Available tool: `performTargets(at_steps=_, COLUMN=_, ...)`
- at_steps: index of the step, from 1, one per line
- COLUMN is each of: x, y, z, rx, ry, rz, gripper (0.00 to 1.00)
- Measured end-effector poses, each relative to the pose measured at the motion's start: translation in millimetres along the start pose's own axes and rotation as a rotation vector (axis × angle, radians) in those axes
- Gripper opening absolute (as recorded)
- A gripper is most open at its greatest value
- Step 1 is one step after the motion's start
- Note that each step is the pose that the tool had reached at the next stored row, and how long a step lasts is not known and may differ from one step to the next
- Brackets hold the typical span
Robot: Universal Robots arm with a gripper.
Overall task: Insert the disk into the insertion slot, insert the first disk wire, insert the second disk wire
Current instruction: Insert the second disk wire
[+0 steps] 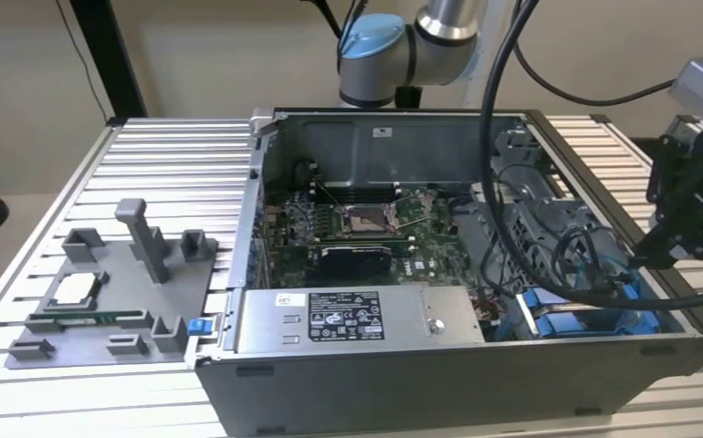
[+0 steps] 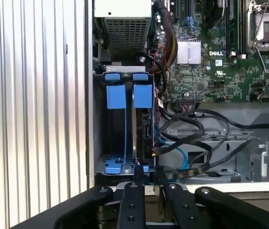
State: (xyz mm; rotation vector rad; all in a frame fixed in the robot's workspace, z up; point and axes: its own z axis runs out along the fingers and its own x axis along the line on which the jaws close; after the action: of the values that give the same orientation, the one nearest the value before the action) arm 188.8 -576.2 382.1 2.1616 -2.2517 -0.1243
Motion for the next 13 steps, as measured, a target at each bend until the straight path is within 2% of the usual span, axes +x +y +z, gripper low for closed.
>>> performTargets(at_steps=6, x=-3.2, y=-0.5, z=8.3, rx=-0.0001, ry=0.0018, rz=-0.004, gripper=0.00)
performTargets(at_steps=13, x=-4.8, y=-1.0, z=9.1, rx=-0.0006, ry=0.0029, rz=-0.021, gripper=0.00)
